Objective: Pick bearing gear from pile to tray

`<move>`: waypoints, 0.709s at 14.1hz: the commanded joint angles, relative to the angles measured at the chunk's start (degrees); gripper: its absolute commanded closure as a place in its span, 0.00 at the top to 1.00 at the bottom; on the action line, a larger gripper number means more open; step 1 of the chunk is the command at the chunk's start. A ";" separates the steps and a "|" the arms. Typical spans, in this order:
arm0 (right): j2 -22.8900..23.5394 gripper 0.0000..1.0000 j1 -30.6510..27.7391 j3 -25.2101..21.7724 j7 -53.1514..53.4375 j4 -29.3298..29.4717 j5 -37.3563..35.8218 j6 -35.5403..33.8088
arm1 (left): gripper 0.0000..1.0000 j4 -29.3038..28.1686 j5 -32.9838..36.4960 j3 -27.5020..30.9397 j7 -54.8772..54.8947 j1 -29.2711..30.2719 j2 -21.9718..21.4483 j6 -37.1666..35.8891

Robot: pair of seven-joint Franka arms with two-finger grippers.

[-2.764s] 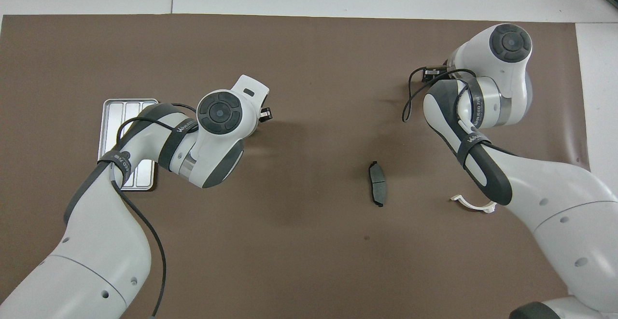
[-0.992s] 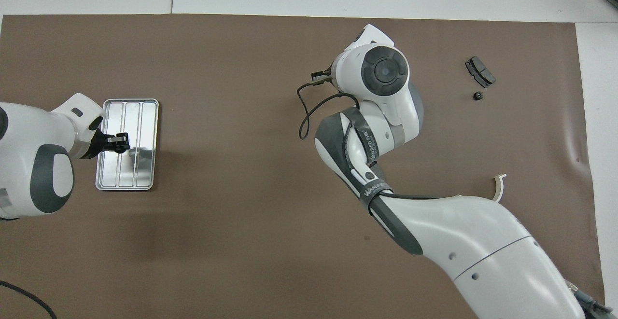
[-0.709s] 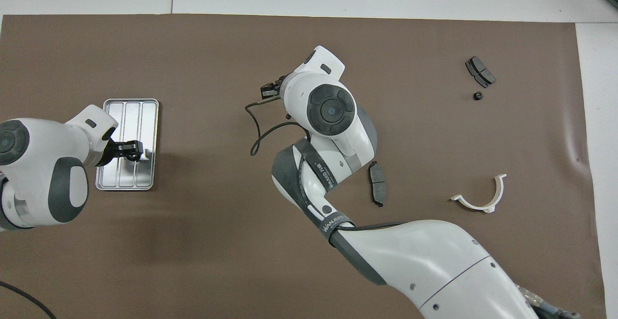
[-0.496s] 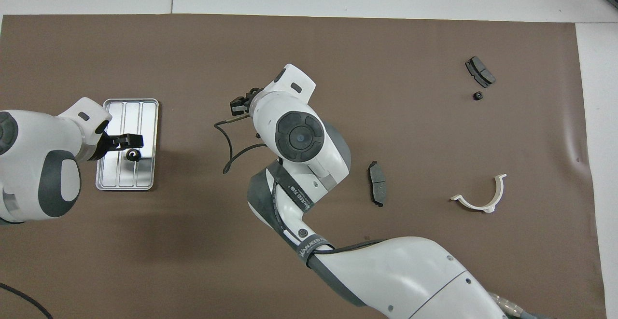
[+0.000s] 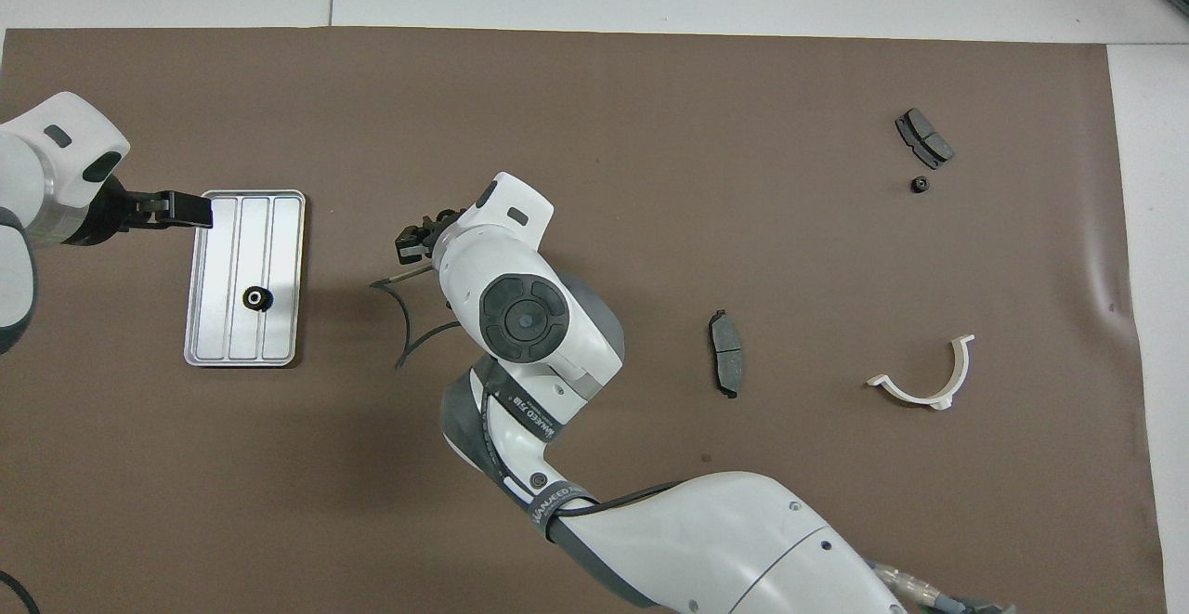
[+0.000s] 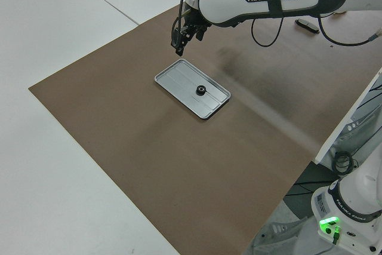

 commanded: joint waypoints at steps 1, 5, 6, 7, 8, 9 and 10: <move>-0.58 0.80 1.18 -0.02 3.25 -0.70 0.02 -0.35 | 1.00 2.98 1.61 -0.06 -0.55 -3.84 0.78 -2.68; -0.75 0.81 -0.56 -0.63 2.55 -0.17 -0.25 -3.35 | 1.00 1.40 1.60 -0.15 -8.35 -8.69 2.62 5.48; -0.93 0.81 -2.49 -0.72 2.20 -0.17 -0.42 -3.70 | 1.00 2.10 1.60 -0.06 -10.99 -9.40 4.20 6.55; -0.93 0.81 -4.42 -0.72 0.72 -0.17 -0.51 -4.31 | 1.00 2.80 1.60 -0.06 -12.67 -11.15 5.86 8.30; -1.10 0.81 -6.35 -0.72 -1.56 -0.17 -0.43 -5.19 | 1.00 2.98 1.69 0.03 -15.65 -12.99 7.88 9.97; -1.37 0.81 -9.33 -0.63 -3.06 -0.08 -0.42 -6.59 | 1.00 3.42 3.00 0.11 -20.38 -15.79 9.90 11.03; -1.72 0.81 -12.06 -0.63 -4.99 -0.08 -0.51 -8.86 | 1.00 4.29 6.14 0.20 -26.43 -18.34 11.75 11.30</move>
